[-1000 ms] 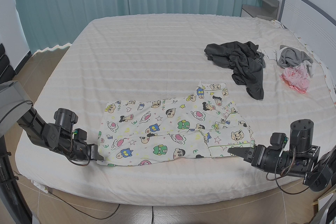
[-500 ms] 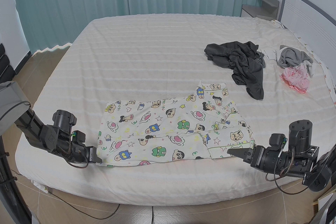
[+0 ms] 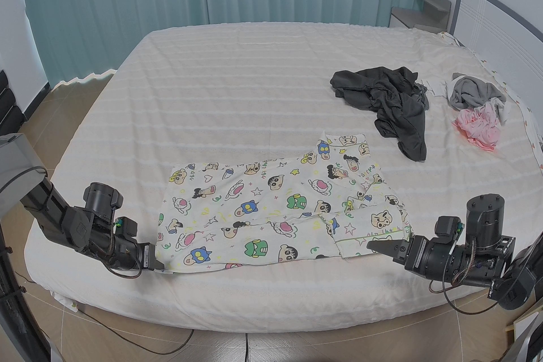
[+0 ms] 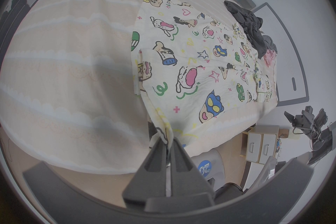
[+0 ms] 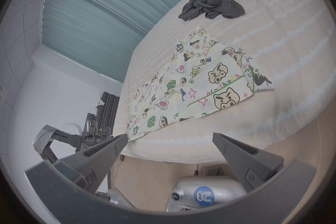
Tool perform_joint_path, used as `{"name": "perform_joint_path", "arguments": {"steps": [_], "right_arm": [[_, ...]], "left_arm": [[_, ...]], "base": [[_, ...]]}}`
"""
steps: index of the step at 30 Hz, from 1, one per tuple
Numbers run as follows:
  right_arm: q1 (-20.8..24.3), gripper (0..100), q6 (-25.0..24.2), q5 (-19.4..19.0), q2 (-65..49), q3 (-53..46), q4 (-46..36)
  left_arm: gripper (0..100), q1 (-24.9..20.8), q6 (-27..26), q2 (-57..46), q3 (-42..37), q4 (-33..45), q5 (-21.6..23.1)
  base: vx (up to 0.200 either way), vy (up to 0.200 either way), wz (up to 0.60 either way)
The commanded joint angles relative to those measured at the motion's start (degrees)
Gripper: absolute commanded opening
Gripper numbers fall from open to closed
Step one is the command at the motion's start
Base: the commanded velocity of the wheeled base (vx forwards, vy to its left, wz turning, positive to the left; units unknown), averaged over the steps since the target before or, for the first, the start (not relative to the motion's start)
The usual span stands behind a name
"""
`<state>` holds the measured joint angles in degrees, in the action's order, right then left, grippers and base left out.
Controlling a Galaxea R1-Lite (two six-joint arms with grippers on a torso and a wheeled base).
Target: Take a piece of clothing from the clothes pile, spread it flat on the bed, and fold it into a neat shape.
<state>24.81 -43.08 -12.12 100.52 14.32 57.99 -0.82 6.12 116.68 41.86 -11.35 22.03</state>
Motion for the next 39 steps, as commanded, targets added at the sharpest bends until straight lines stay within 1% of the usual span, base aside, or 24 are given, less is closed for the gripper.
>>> {"name": "perform_joint_path", "arguments": {"steps": [1,8,9,14,18,19,20,22,23,24,26,28,31,39], "right_arm": [[0.0,100,-0.1,0.0,0.3,0.1,0.0],[-0.1,100,-0.1,0.0,0.8,0.1,0.1],[-0.1,100,0.0,0.0,0.9,0.1,0.1],[-0.2,100,0.0,0.0,1.2,0.1,0.1],[-0.2,100,0.1,0.1,1.0,0.1,0.1],[-0.2,100,0.1,0.2,0.8,0.1,0.2],[-0.2,100,0.1,0.2,0.8,0.1,0.2],[-0.2,100,0.1,0.3,0.6,0.2,0.1],[-0.2,100,0.1,0.2,0.6,0.1,0.2],[-0.2,100,0.1,0.2,0.6,0.1,0.2],[-0.2,100,0.1,0.3,0.6,0.2,0.2],[-0.2,100,0.1,0.3,0.6,0.2,0.2],[-0.1,100,0.1,0.3,0.6,0.1,0.2],[-0.1,100,0.6,0.4,0.4,0.1,0.3]], "left_arm": [[0,-0.1,0.0,-0.2,-0.4,0.0,0.0],[0,-0.2,0.0,-0.3,-1.1,0.0,0.0],[100,-0.2,0.1,-0.3,-1.2,0.0,0.0],[100,-0.2,0.5,-0.4,-1.1,-0.1,0.0],[100,0.3,1.4,-3.0,-1.1,0.0,0.0],[100,0.8,4.8,-6.7,-1.2,0.1,0.7],[100,0.8,4.8,-6.7,-1.2,0.1,0.7],[100,0.9,10.9,-11.9,-1.7,-0.2,1.8],[100,1.0,13.1,-13.8,-1.9,-0.3,2.5],[100,1.0,13.1,-13.8,-1.9,-0.3,2.5],[100,1.0,18.6,-17.7,-1.9,-0.3,2.6],[100,1.0,20.9,-19.7,-2.0,-0.2,2.6],[100,0.9,22.4,-21.9,-2.8,-0.3,2.8],[100,0.9,22.6,-23.1,-3.2,-0.2,2.7]], "base": [[0.0,0.0,0.0],[0.0,0.0,0.0],[0.0,0.0,0.0],[0.0,0.0,0.0],[0.0,0.0,0.0],[0.0,0.0,0.0],[0.0,0.0,0.0],[0.0,0.0,0.0],[0.0,0.0,0.0],[0.0,0.0,0.0],[0.0,0.0,0.0],[0.0,0.0,0.0],[0.0,0.0,0.0],[0.2,0.0,0.0]]}}
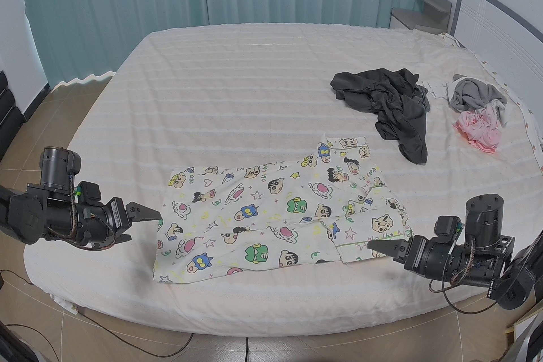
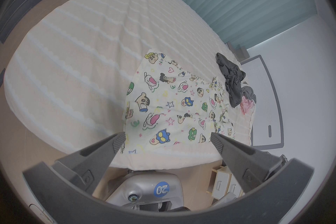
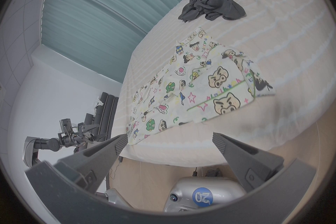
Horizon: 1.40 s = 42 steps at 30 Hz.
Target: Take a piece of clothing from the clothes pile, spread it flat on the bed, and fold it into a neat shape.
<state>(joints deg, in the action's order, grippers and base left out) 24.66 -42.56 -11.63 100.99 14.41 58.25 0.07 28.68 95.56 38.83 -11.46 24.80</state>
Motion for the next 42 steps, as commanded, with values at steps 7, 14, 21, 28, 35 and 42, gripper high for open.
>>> {"name": "perform_joint_path", "arguments": {"steps": [7,14,21,28,35,42], "right_arm": [[0.0,100,0.4,-0.1,-0.1,0.0,0.0],[0.0,100,0.5,-0.1,-0.1,-0.1,0.0],[0.1,100,0.5,-0.1,0.0,-0.1,0.0],[0.2,100,0.5,-0.1,0.0,-0.2,0.0],[0.2,100,1.2,-0.1,0.4,-0.4,0.0],[1.3,100,1.2,-0.1,0.5,-0.9,0.0]], "left_arm": [[100,0.0,0.1,-1.7,-0.2,-0.1,-0.2],[100,0.0,-0.6,-1.1,0.1,-0.5,-0.5],[100,-0.3,-3.5,8.4,3.5,-9.5,-1.3],[100,-1.0,-9.1,21.9,12.3,-11.2,-7.1],[100,-1.3,-13.6,32.1,20.5,-11.0,-7.3],[100,-1.4,-13.3,37.3,27.1,-10.6,-7.5]], "base": [[0.2,0.0,0.0],[0.171,0.0,0.0],[0.0,0.0,0.0],[0.0,0.0,0.0],[0.0,0.0,0.0],[0.0,0.0,0.0]]}}
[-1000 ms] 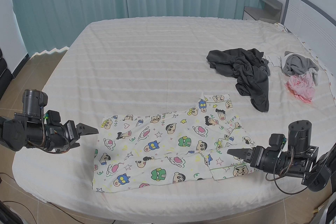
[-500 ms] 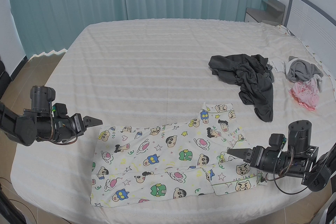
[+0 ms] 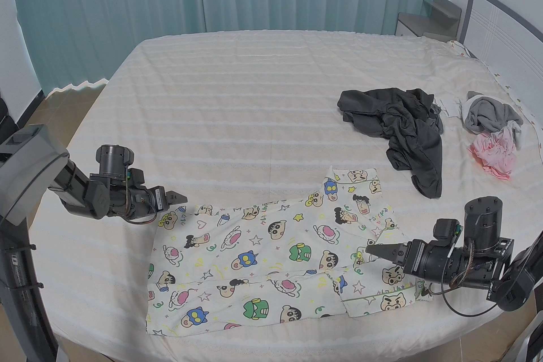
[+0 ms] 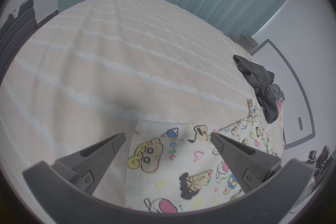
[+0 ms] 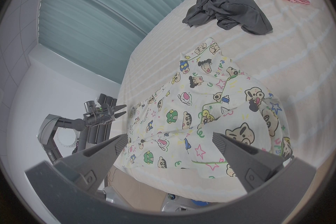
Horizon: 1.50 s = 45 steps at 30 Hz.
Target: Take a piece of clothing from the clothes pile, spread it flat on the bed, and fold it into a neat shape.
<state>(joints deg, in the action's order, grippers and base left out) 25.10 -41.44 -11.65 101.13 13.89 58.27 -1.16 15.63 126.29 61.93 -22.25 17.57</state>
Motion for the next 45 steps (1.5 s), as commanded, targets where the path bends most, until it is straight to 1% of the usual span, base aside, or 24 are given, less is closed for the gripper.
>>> {"name": "perform_joint_path", "arguments": {"steps": [1,7,20,21,26,27,28,29,31,33,34,37,39,41,45], "right_arm": [[0.8,100,0.0,0.0,0.4,-0.3,0.0],[1.4,100,0.0,0.1,0.4,-0.3,0.0],[1.4,100,0.1,0.1,1.9,-0.1,0.0],[1.3,100,0.1,0.1,2.1,0.0,0.0],[-0.3,100,0.2,0.1,3.2,1.4,0.3],[-1.8,100,0.7,0.1,3.9,3.7,-0.1],[-2.3,100,1.0,0.1,4.2,4.5,-0.2],[-4.2,100,3.1,0.1,5.8,7.0,-0.4],[-7.0,100,6.5,0.0,8.8,10.7,-1.6],[-9.3,100,10.1,0.1,12.5,15.9,-4.7],[-10.5,100,11.6,0.1,14.6,19.5,-7.2],[-12.8,100,12.5,0.1,18.5,28.2,-13.1],[-13.9,100,12.8,0.1,21.5,34.4,-17.8],[-14.3,100,13.7,0.2,24.6,39.7,-21.0],[-14.9,100,15.1,0.1,29.9,49.9,-26.4]], "left_arm": [[100,-0.2,-0.2,6.6,4.0,0.1,-0.3],[100,-0.4,-0.2,6.7,5.0,0.3,-0.3],[100,-1.5,0.2,6.7,3.0,0.3,-0.1],[0,-1.7,0.7,6.8,3.0,0.3,-0.1],[0,-1.9,1.6,6.4,3.1,0.0,-0.4],[0,-1.8,1.7,6.3,3.1,-0.2,-1.7],[0,-1.9,1.7,6.2,3.0,-0.2,-2.5],[0,-1.9,1.8,6.1,2.8,-0.3,-4.7],[0,-1.9,1.8,5.5,2.3,-0.7,-6.8],[0,-1.9,2.0,4.8,2.2,-1.3,-8.0],[0,-1.9,3.1,4.6,2.3,-1.7,-8.7],[0,-2.6,6.5,4.4,2.8,-4.0,-12.1],[0,-3.1,7.9,4.4,2.5,-7.0,-14.5],[0,-3.3,8.1,4.5,2.4,-8.6,-15.5],[0,-3.9,8.2,4.2,2.5,-8.7,-16.3]], "base": [[0.0,0.0,0.0],[0.0,0.0,0.0],[0.0,0.0,0.0],[0.0,0.0,0.0],[0.0,0.0,0.0],[0.0,0.0,0.0],[0.0,0.0,0.0],[0.0,0.0,0.0],[0.0,0.0,0.0],[0.0,0.0,0.0],[0.0,0.0,0.0],[0.0,0.0,0.0],[0.0,0.0,0.0],[0.0,0.0,0.0],[0.0,0.0,0.0]]}}
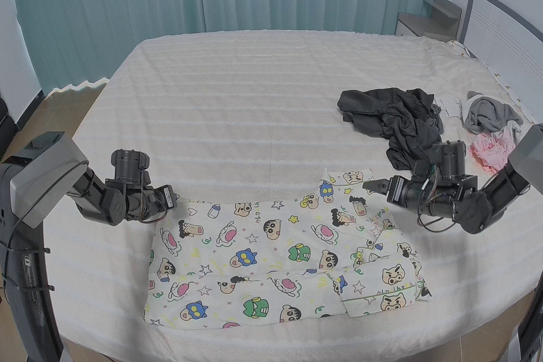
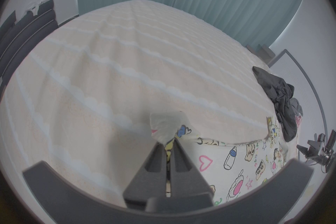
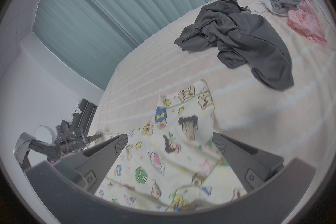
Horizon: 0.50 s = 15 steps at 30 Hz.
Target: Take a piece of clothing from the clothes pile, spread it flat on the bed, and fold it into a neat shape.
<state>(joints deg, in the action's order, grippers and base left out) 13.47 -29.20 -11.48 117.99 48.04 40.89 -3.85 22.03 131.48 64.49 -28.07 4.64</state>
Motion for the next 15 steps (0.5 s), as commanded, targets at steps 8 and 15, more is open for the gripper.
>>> {"name": "perform_joint_path", "arguments": {"steps": [8,15], "right_arm": [[-3.5,100,5.6,0.1,21.8,32.3,-19.8],[-3.5,100,9.9,3.6,28.0,42.3,-24.5]], "left_arm": [[0,-2.7,1.8,-0.7,-0.2,-2.7,-3.5],[0,-2.9,1.9,-1.7,-1.1,-2.7,-3.4]], "base": [[0.0,0.0,0.0],[0.0,0.0,0.0]]}}
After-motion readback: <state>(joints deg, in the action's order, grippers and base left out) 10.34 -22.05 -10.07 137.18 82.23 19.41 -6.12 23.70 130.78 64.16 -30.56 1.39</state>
